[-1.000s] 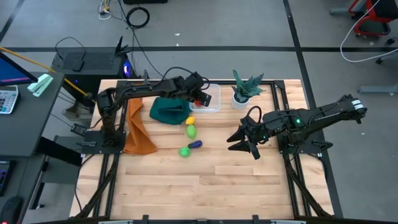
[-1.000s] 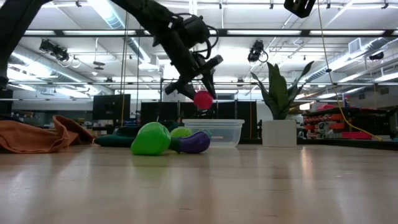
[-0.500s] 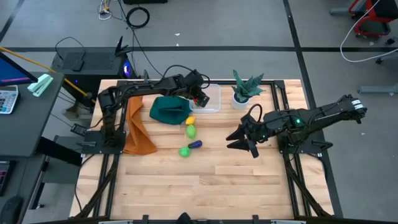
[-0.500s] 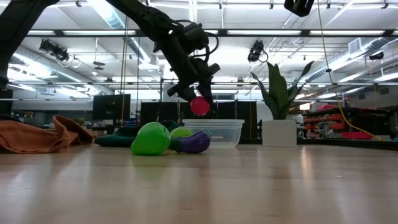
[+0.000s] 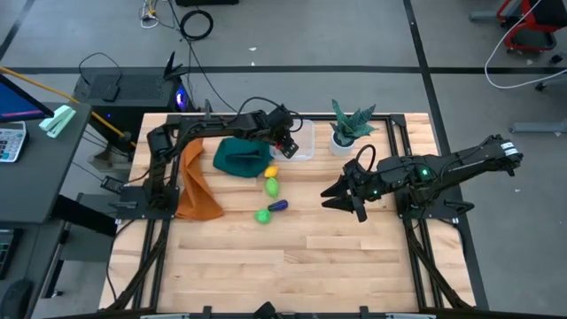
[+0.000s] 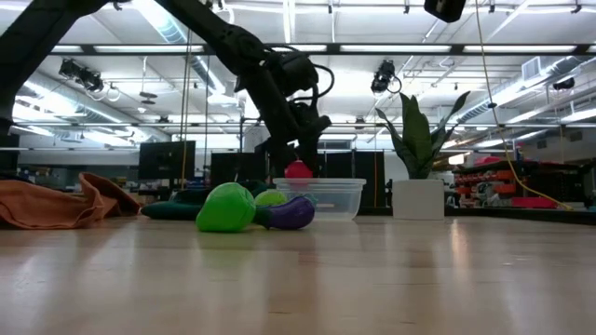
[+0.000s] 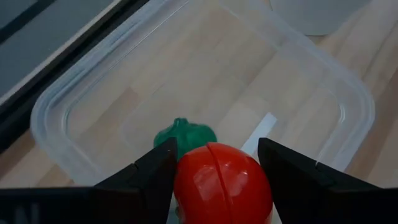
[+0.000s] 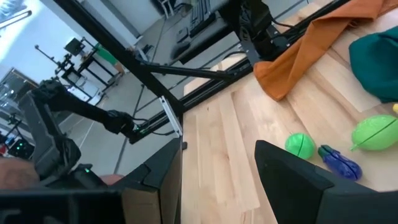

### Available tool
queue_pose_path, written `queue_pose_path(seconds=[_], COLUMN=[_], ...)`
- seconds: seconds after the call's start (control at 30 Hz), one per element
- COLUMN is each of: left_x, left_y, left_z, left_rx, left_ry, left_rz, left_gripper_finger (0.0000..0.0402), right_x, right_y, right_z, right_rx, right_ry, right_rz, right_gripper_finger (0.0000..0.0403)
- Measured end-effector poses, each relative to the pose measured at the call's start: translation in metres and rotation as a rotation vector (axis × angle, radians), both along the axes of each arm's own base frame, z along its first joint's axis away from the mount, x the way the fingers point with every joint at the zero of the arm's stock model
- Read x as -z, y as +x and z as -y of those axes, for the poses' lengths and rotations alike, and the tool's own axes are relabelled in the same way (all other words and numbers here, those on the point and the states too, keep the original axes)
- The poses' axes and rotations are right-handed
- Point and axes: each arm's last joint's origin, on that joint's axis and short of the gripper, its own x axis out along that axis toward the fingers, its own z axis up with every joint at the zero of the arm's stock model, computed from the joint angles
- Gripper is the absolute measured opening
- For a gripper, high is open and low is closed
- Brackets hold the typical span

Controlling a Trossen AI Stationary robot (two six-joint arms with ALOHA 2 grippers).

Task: Pick and placing Produce into tupperware
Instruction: Put the red tomato into the transparent bin

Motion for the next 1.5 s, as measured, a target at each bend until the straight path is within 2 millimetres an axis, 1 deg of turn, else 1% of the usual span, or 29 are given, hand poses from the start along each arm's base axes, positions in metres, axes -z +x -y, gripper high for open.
queue_pose_path(seconds=[0.1, 0.8, 1.03, 1.3, 1.5], left_x=[0.0048, 0.0046, 0.0046, 0.0047, 0.0050], left_y=[0.0005, 0.0013, 0.0024, 0.0032, 0.0030], left_z=[-0.0001, -0.0003, 0.0023, 0.0044, 0.0048], left_rx=[0.003, 0.031, 0.037, 0.036, 0.028], left_ry=[-0.006, 0.005, 0.004, -0.003, -0.022], left_rz=[-0.016, -0.014, -0.014, -0.012, -0.006], left_gripper_finger=[0.0227, 0.0227, 0.0238, 0.0237, 0.0253], right_x=[-0.0001, -0.0002, -0.0001, -0.0002, -0.0002], right_y=[0.0000, 0.0001, 0.0001, 0.0001, 0.0001], right_z=[0.0000, 0.0004, 0.0004, 0.0004, 0.0004], right_rx=[0.002, 0.016, 0.015, 0.015, 0.014], right_ry=[0.001, 0.018, 0.018, 0.018, 0.018], right_rz=[0.001, -0.002, -0.002, -0.002, -0.002], right_gripper_finger=[0.0167, 0.0167, 0.0167, 0.0167, 0.0167])
